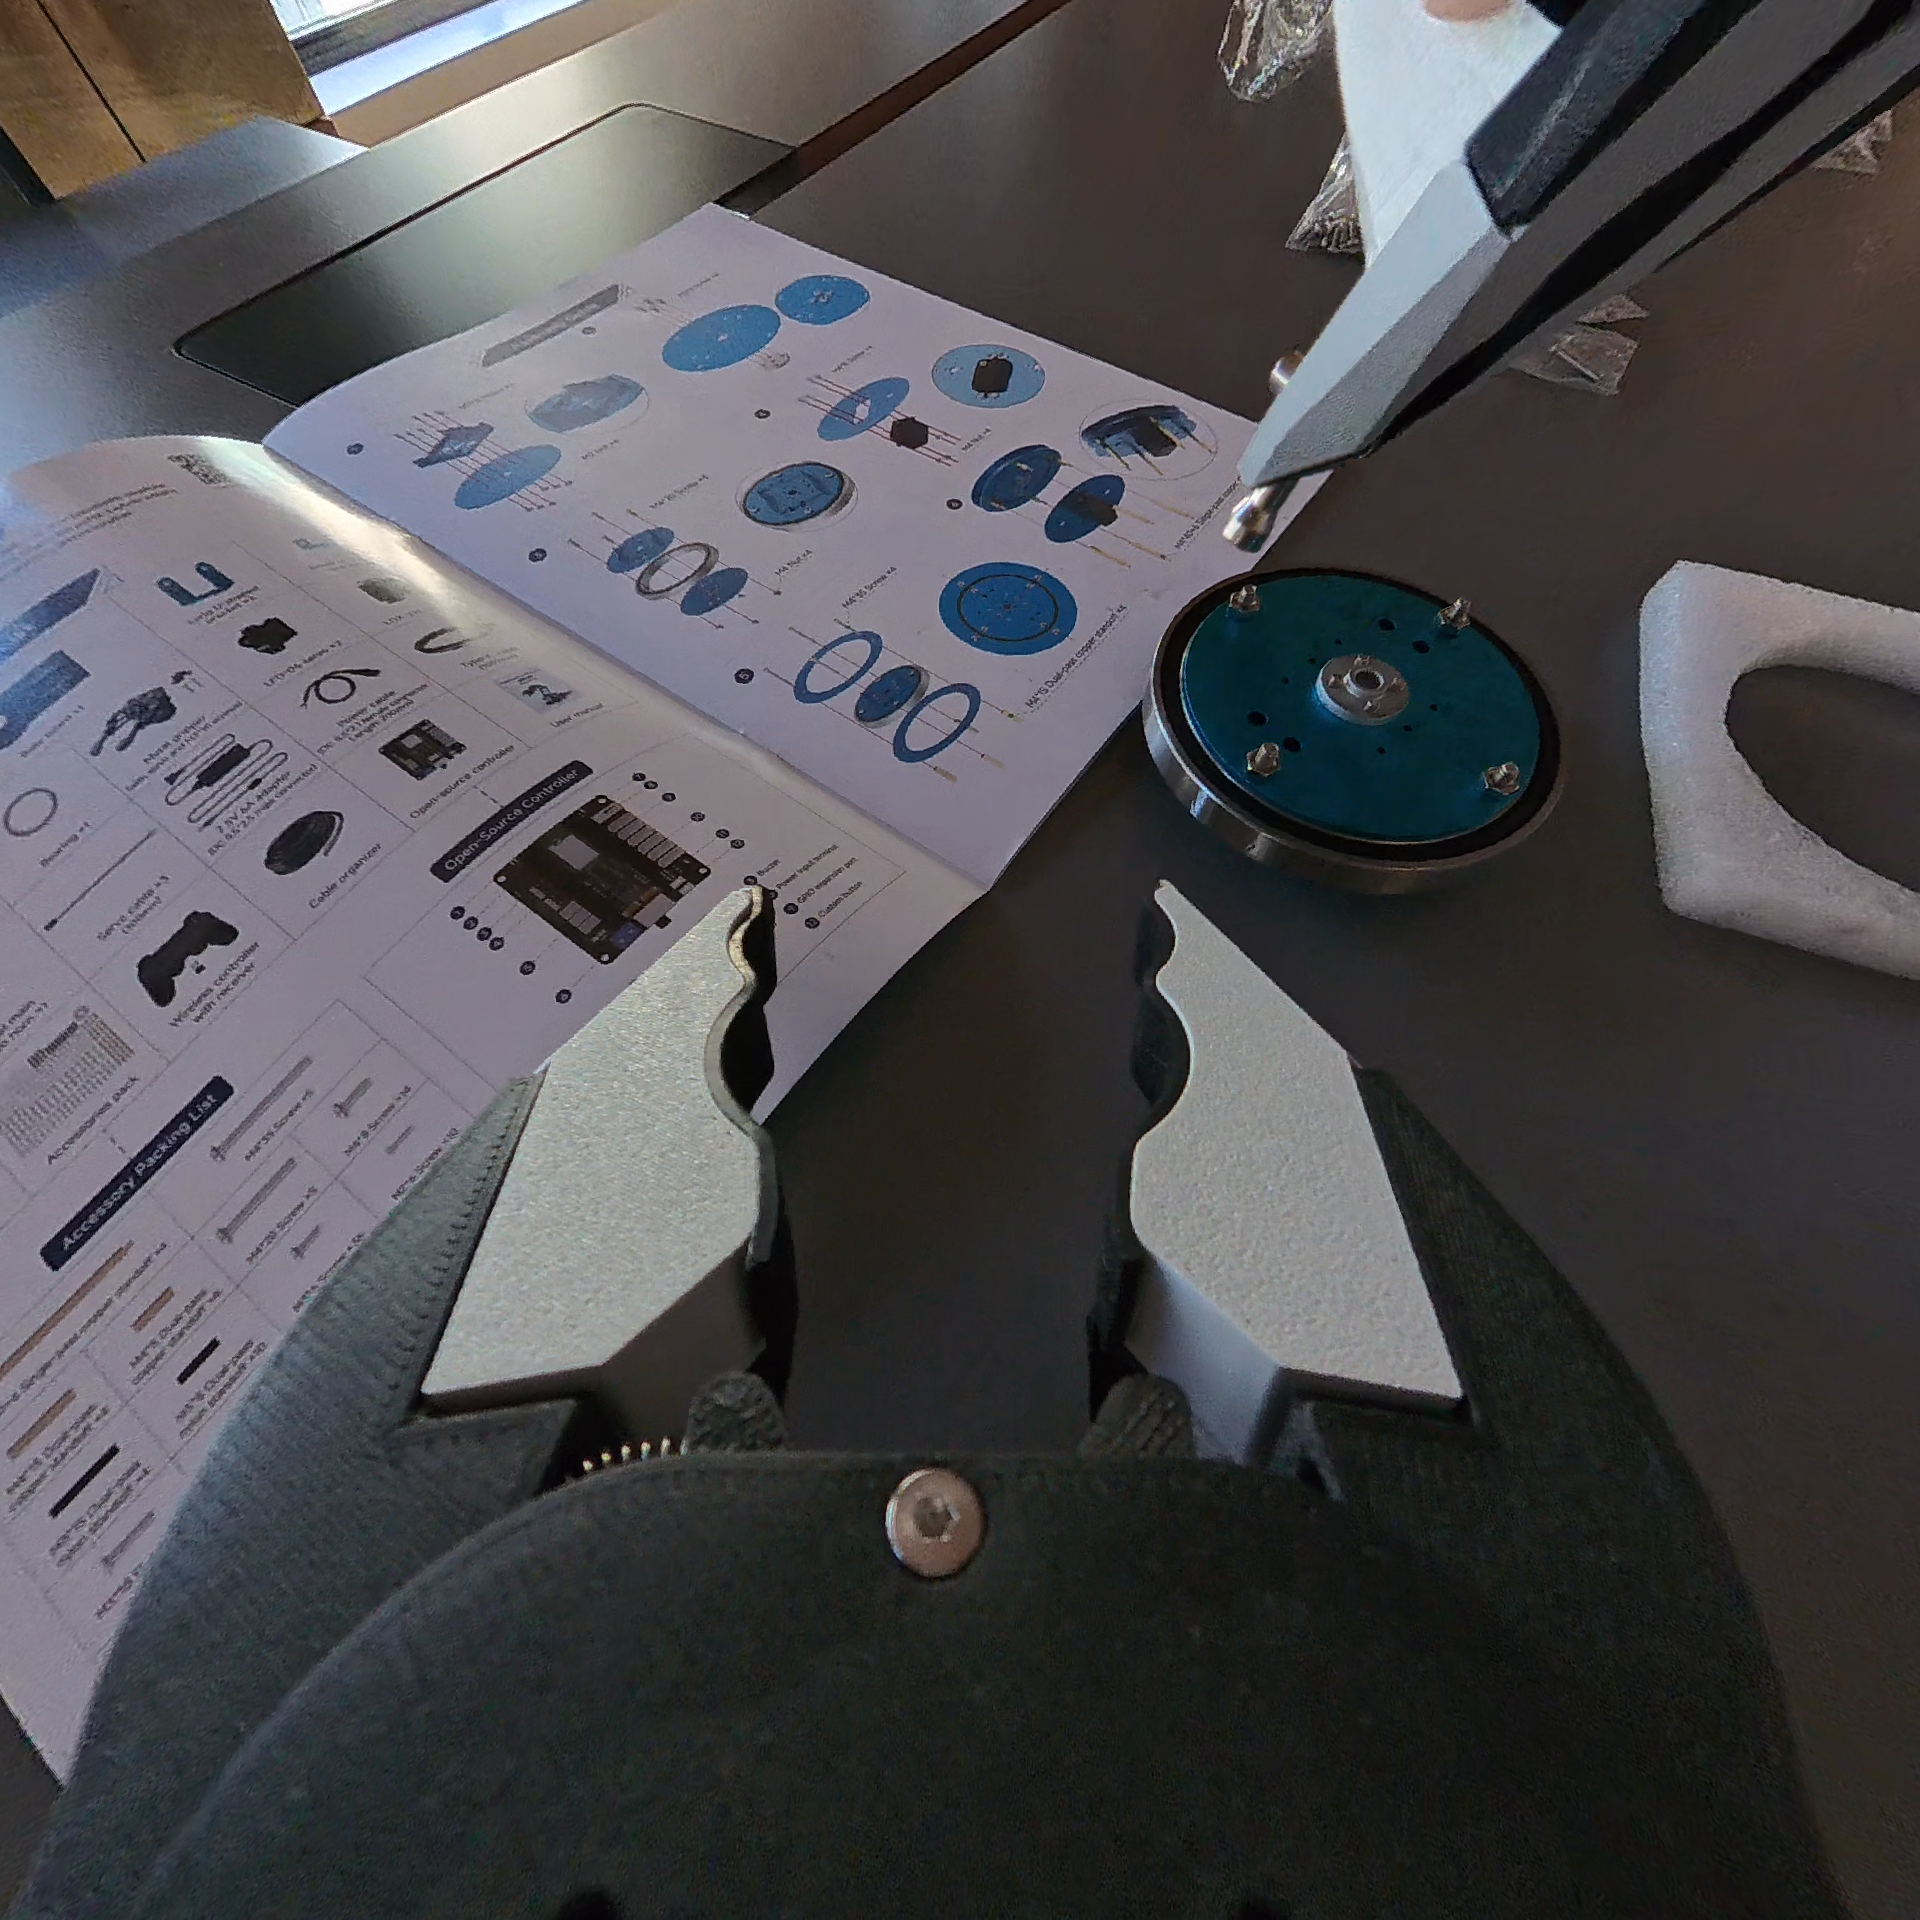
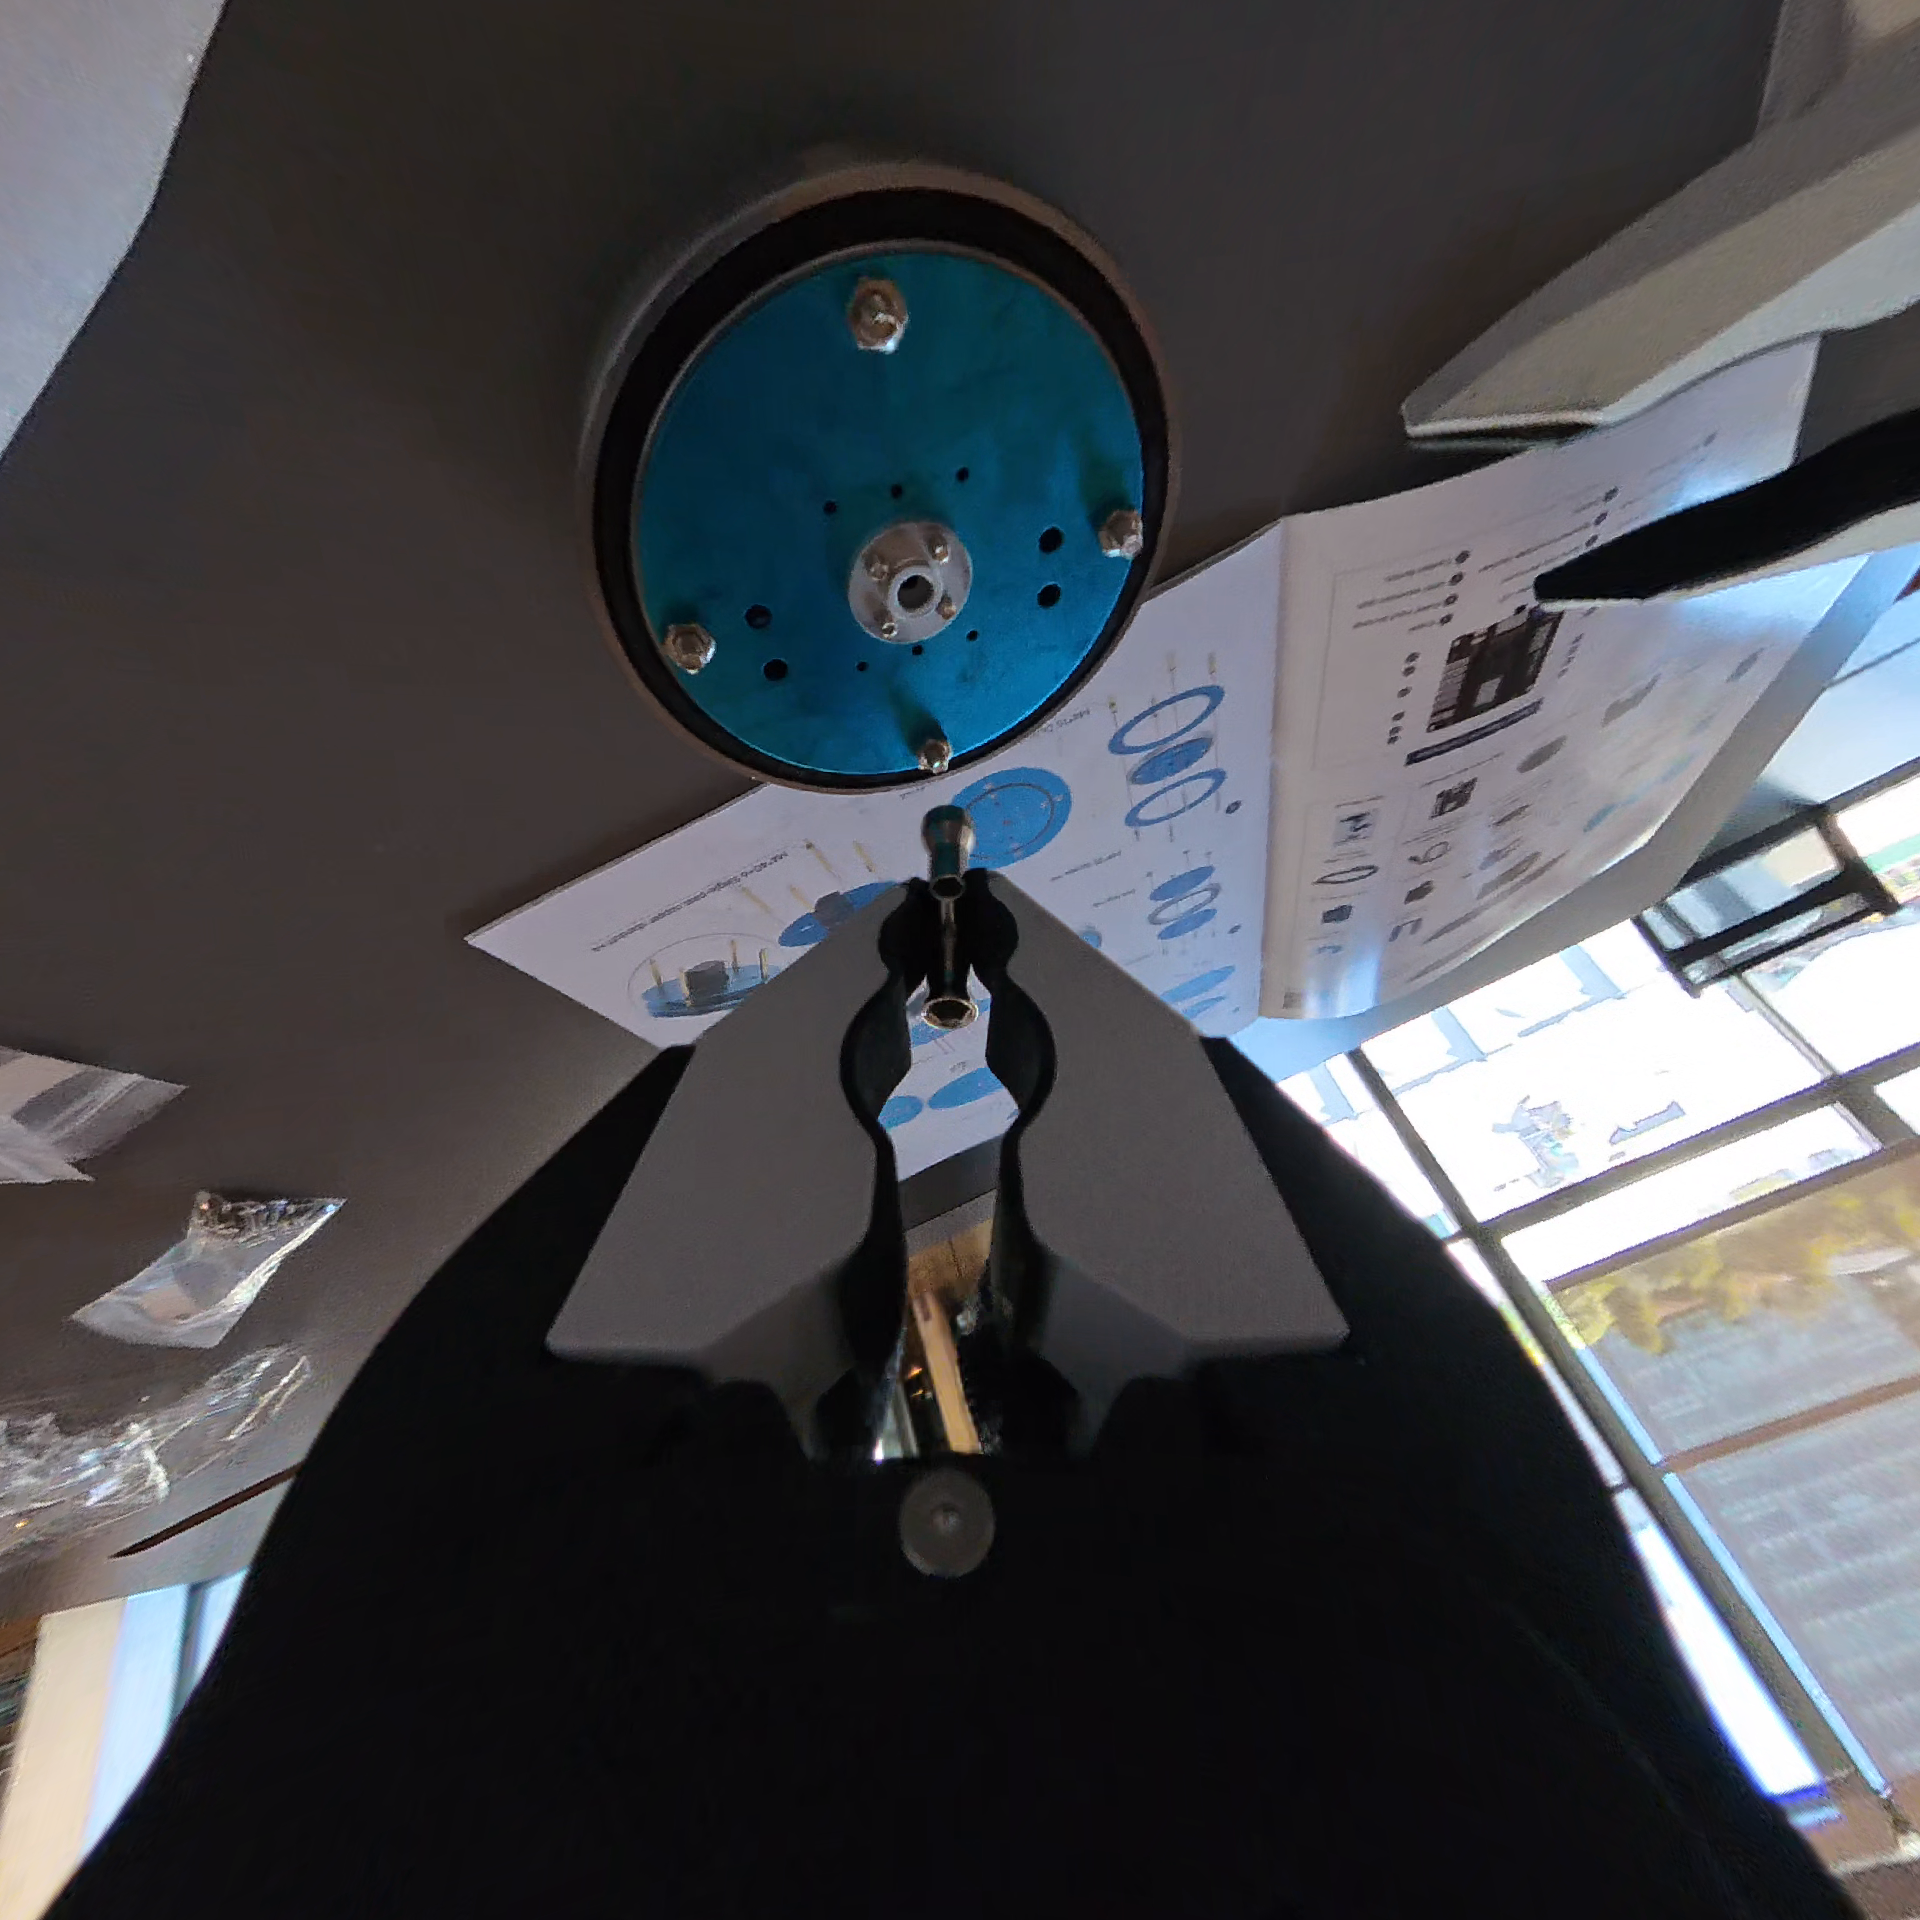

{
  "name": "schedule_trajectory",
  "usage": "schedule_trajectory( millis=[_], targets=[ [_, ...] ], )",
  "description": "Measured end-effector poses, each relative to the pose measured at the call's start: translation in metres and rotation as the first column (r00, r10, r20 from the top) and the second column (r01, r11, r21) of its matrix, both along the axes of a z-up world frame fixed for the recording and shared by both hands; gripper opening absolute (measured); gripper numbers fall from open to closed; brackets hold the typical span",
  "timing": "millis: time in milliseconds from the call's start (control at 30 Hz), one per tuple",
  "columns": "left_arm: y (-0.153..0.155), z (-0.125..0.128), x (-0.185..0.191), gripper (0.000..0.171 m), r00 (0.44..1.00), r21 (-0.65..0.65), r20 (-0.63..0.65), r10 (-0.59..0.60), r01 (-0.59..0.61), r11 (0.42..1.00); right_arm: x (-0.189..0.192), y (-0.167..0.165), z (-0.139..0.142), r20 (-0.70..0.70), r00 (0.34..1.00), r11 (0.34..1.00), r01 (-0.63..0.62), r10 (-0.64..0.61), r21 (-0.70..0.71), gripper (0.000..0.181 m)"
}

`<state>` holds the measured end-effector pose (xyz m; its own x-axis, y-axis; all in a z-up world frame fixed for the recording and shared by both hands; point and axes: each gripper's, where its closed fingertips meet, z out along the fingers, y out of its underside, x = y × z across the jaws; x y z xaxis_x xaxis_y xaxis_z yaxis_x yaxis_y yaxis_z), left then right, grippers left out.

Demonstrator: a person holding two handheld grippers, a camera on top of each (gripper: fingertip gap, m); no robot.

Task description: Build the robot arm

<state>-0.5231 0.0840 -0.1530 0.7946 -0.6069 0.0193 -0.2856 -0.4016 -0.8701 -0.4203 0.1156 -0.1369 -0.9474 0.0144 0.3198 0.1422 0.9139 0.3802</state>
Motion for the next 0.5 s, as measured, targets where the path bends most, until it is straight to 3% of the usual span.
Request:
schedule_trajectory(
  millis=[500],
  targets=[
    [-0.0001, 0.0004, -0.0007, 0.069, 1.0, 0.001, -0.002, 0.0, 0.0, 1.0, -0.0028, -0.0088, -0.0085, 0.127, 0.989, 0.997, -0.071, 0.069, 0.011, 0.007]
  ],
)
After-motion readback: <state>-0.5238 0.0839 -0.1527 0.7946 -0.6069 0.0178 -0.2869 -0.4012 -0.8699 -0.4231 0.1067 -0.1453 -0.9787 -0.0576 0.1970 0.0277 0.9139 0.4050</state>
